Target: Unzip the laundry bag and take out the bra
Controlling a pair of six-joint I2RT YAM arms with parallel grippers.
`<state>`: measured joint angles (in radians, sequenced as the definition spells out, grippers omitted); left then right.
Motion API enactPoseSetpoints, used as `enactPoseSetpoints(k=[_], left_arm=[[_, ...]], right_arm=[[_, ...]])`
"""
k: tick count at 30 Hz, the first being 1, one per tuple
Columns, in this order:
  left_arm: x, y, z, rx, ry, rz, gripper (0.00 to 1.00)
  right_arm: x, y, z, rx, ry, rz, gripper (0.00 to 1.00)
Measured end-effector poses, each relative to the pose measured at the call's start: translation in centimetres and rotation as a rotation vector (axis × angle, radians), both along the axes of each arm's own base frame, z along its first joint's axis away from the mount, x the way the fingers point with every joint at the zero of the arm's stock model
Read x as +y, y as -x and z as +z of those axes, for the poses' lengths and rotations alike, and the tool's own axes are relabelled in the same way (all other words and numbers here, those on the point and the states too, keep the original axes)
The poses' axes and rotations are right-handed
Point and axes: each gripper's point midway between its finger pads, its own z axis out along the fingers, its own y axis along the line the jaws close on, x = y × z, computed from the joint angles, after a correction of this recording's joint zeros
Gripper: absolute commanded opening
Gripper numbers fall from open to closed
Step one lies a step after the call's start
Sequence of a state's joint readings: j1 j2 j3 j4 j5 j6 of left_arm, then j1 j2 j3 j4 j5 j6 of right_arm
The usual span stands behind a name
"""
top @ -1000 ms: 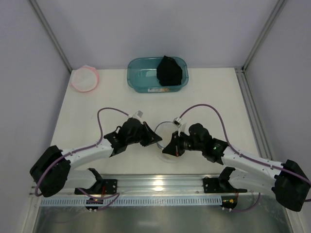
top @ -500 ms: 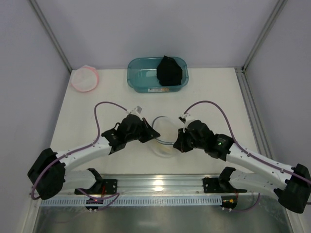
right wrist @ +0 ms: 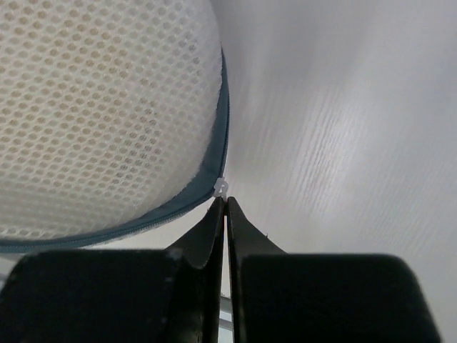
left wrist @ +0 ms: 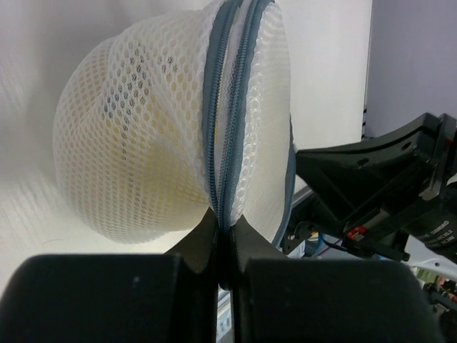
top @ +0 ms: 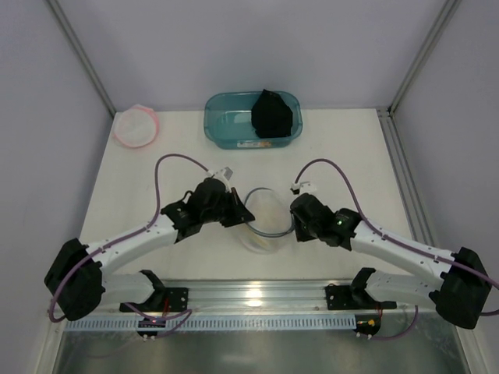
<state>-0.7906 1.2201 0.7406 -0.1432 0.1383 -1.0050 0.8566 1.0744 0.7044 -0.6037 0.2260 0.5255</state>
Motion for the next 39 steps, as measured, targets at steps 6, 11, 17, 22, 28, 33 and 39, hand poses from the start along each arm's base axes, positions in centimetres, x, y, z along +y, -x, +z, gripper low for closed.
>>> enactPoseSetpoints(k=[6, 11, 17, 22, 28, 33, 39], left_arm=[[-0.2, -0.2, 0.1, -0.011, -0.022, -0.051, 0.00], [-0.7, -0.4, -0.2, -0.014, -0.035, -0.090, 0.00], [-1.0, -0.7, -0.3, -0.023, -0.043, -0.114, 0.00], [-1.3, -0.9, 0.3, -0.045, -0.026, -0.125, 0.00], [-1.1, -0.8, 0.0, -0.047, -0.041, -0.132, 0.91], [0.6, -0.9, 0.1, -0.038, -0.089, -0.051, 1.00], [3.7, -0.8, 3.6, -0.120, -0.061, 0.093, 0.99]], right_arm=[[-1.1, -2.6, 0.7, -0.080, 0.104, -0.087, 0.04], [-1.4, -5.0, 0.4, -0.128, 0.168, -0.134, 0.04], [-1.3, -7.5, 0.1, -0.180, 0.202, -0.161, 0.04], [-1.2, -8.9, 0.5, -0.216, 0.183, -0.170, 0.04], [-1.1, -9.0, 1.1, -0.222, 0.159, -0.135, 0.04], [-1.5, -7.8, 2.6, -0.241, 0.059, -0.113, 0.04], [-0.1, -4.8, 4.1, -0.227, -0.102, 0.006, 0.04]])
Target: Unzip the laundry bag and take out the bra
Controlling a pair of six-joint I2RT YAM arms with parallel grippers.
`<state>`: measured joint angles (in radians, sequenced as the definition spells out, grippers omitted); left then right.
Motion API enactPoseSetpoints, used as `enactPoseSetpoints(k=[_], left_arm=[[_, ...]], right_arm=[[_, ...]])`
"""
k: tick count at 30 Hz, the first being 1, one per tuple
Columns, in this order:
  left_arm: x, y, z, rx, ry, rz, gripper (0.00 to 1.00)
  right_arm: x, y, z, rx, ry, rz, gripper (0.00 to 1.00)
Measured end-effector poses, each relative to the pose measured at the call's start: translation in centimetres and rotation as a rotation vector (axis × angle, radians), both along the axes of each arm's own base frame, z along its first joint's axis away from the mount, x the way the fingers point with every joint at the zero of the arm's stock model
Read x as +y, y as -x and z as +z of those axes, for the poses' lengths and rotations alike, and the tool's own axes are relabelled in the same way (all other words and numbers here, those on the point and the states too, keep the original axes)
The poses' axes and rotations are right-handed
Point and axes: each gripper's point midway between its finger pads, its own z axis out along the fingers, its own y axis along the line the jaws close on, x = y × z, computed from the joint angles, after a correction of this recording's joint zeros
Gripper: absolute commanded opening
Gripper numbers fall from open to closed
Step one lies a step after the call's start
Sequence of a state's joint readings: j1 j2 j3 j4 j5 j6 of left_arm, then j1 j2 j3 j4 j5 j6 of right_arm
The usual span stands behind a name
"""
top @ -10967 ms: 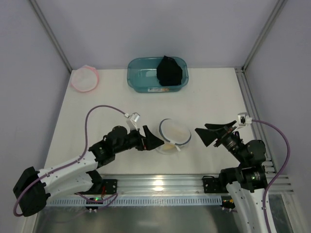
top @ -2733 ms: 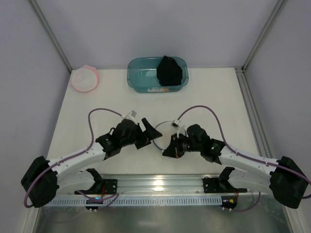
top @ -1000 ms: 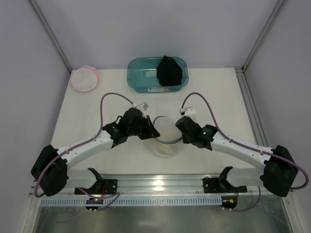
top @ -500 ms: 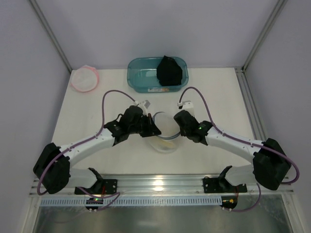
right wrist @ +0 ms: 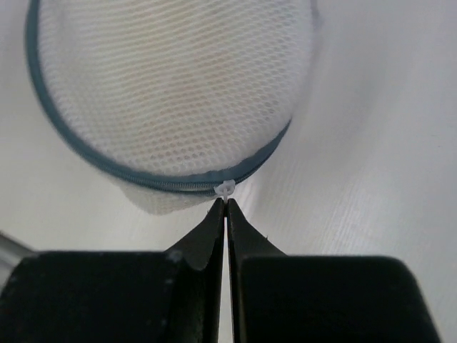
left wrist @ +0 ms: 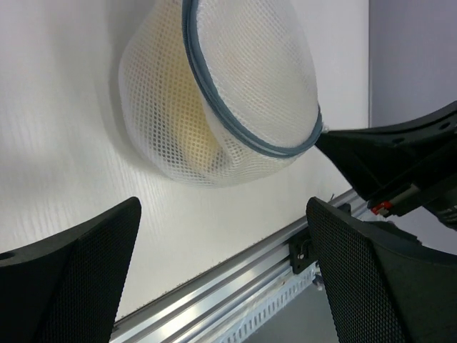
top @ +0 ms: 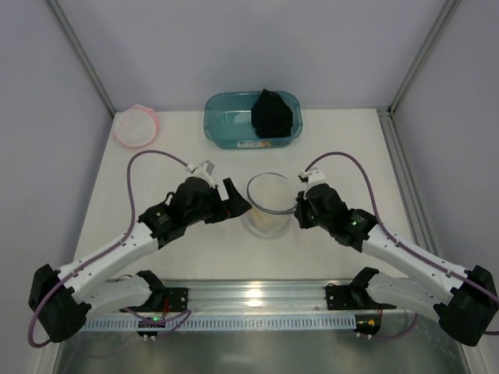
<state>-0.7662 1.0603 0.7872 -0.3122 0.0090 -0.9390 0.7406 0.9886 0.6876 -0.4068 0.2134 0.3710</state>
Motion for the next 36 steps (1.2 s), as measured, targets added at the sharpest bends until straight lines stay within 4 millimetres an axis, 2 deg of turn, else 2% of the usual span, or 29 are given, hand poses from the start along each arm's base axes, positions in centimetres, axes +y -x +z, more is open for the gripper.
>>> enactPoseSetpoints(k=[3, 7, 14, 19, 28, 32, 36], left_arm=[[1.3, 0.4, 0.6, -0.018, 0.019, 0.050, 1.00], [2.2, 0.9, -0.5, 0.012, 0.004, 0.082, 1.00], [1.5, 0.9, -2.3, 0.077, 0.002, 0.085, 0.99], [0.9, 1.0, -3.5, 0.117, 0.004, 0.073, 0.99], [0.2, 0.6, -2.9, 0.110, 0.050, 0.080, 0.99], [-1.1, 0.0, -2.5, 0.108, 0.111, 0.079, 0.99], [-2.7, -0.9, -3.6, 0.142, 0.141, 0.073, 0.97]], right_arm=[[2.2, 2.2, 0.1, 0.058, -0.092, 0.148, 0.04], [4.7, 4.8, -0.1, 0.133, -0.181, 0.319, 0.04], [7.0, 6.5, -0.3, 0.206, -0.259, 0.456, 0.04], [7.2, 6.6, -0.8, 0.226, -0.255, 0.470, 0.04], [6.7, 6.7, -1.3, 0.236, -0.228, 0.456, 0.04], [6.7, 6.7, -1.3, 0.235, -0.228, 0.457, 0.04], [6.7, 6.8, -1.2, 0.236, -0.231, 0.461, 0.04]])
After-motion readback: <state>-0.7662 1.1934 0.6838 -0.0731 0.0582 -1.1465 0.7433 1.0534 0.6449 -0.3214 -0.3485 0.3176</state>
